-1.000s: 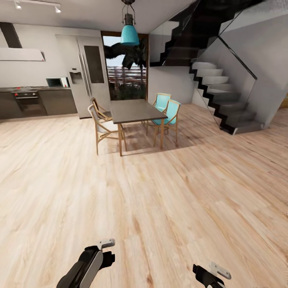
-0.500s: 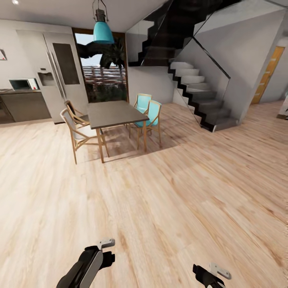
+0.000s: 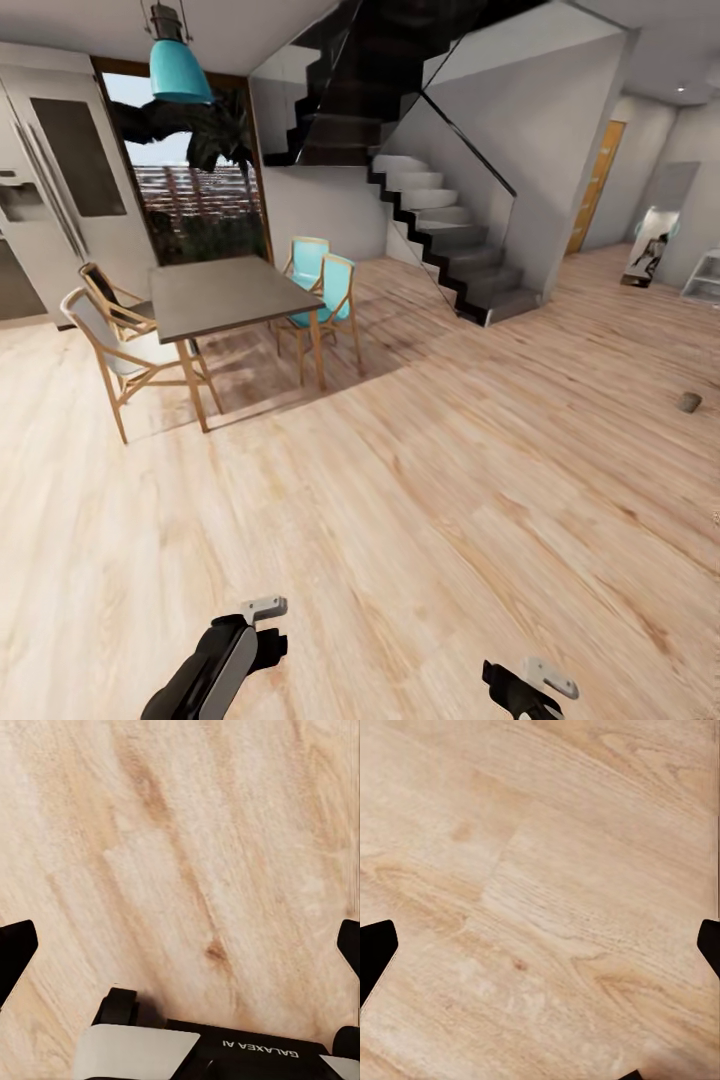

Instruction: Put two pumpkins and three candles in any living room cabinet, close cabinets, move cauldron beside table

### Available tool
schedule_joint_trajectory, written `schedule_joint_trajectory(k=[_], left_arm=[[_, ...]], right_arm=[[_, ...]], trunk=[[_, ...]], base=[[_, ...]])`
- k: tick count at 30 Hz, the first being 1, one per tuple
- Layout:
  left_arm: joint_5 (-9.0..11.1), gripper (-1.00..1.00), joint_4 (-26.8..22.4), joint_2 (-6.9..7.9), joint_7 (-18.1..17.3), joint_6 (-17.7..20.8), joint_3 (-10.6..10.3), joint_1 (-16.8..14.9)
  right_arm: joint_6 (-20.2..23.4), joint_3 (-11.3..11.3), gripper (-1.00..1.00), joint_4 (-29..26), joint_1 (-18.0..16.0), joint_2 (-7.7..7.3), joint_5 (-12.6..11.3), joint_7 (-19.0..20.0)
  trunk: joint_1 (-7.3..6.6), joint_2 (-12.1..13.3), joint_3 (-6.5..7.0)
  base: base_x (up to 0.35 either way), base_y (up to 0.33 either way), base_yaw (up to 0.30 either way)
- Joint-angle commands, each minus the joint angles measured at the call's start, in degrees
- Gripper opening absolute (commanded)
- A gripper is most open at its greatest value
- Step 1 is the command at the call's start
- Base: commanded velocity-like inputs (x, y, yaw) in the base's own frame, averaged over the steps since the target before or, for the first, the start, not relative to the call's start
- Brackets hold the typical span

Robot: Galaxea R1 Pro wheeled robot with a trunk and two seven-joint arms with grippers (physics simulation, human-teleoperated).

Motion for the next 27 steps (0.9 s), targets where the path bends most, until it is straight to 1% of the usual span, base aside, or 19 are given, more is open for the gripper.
schedule_joint_trajectory(k=[1, 19, 22, 27], left_arm=[[0.0, 1.0, 0.0, -0.01, 0.0, 0.0, 0.0, 0.0], [-0.07, 1.0, 0.0, 0.1, 0.02, -0.16, -0.01, 0.0], [-0.08, 1.0, 0.04, 0.13, 0.0, -2.06, -0.05, 0.0], [-0.09, 1.0, 0.08, 0.14, 0.0, -2.81, -0.08, 0.0]], right_arm=[[0.0, 0.01, 1.0, 0.0, 0.0, -0.01, 0.0, 0.0], [0.0, -0.03, 1.0, 0.0, 0.0, 0.0, 0.0, 0.0], [0.0, -0.03, 1.0, 0.0, 0.0, 0.02, 0.0, 0.0], [0.0, -0.1, 1.0, 0.0, 0.0, 0.03, -0.03, 0.0]], trunk=[[0.0, 0.0, 0.0], [0.0, 0.0, 0.0], [0.0, 0.0, 0.0], [0.0, 0.0, 0.0]], base=[[0.331, 0.0, -0.286], [0.331, 0.0, -0.286], [0.331, 0.0, -0.286], [0.331, 0.0, -0.286]])
